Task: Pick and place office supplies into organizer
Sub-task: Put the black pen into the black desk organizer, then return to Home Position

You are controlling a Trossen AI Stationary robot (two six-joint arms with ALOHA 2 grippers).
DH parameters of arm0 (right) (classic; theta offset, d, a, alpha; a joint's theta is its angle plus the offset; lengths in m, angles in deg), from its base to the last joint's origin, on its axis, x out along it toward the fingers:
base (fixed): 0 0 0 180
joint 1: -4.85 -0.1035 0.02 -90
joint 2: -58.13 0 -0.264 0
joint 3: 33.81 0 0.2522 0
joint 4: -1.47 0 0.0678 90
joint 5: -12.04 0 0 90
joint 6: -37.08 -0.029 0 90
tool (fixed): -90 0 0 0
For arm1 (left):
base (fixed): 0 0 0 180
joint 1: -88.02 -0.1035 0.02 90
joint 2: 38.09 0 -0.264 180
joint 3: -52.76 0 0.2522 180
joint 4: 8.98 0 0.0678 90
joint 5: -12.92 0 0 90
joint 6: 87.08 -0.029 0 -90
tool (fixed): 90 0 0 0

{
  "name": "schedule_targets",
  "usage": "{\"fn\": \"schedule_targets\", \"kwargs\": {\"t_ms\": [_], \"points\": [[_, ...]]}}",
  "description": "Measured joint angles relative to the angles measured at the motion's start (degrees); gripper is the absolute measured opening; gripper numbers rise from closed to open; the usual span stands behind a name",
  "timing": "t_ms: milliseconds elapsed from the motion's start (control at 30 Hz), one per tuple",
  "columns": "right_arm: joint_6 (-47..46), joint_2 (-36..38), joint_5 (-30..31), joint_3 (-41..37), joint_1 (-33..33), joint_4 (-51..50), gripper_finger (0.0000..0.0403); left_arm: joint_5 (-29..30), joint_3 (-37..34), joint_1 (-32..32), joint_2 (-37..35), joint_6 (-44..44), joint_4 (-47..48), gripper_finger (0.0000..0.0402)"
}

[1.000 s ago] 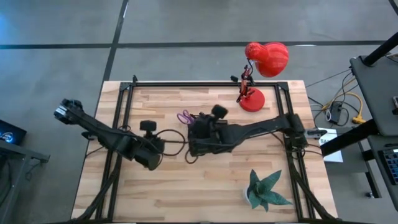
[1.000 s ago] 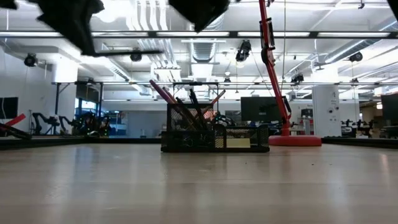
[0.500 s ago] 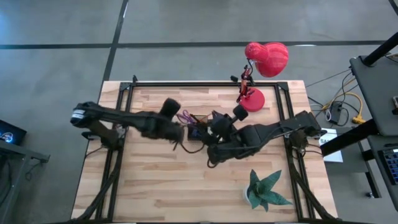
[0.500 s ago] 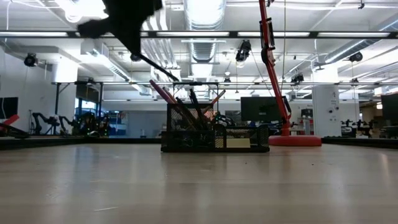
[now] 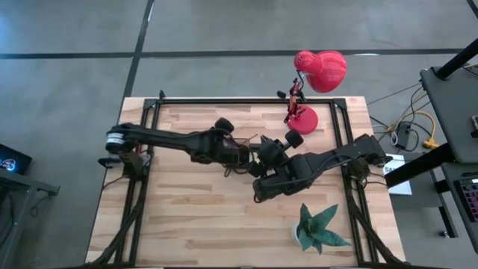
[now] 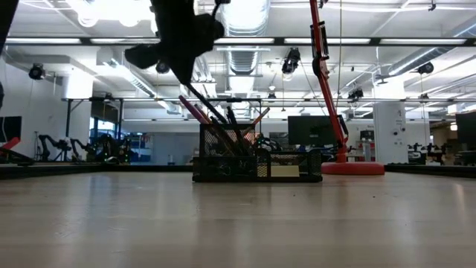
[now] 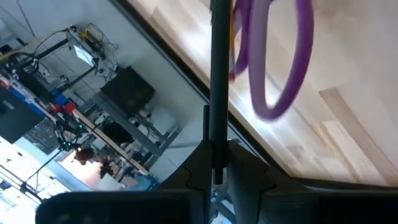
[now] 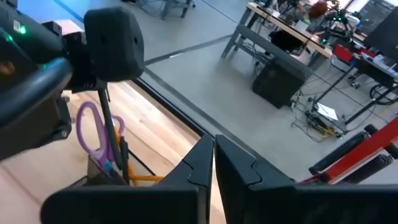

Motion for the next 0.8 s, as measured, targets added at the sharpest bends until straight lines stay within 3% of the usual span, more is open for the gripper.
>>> {"fn": "schedule_targets", "kwargs": {"t_ms": [467,800], "points": [[-0.61,-0.07,-2.24,-2.53,0.21,-0.42,0.0009,-1.54,0.37,0.73,8.46,-1.46,-6.92,0.0032],[-0.63,-0.07,-4.22,-3.32,0.47,-0.03,0.0009,-1.57,-0.03,1.49,8.30,0.53,-8.56,0.0126]]}}
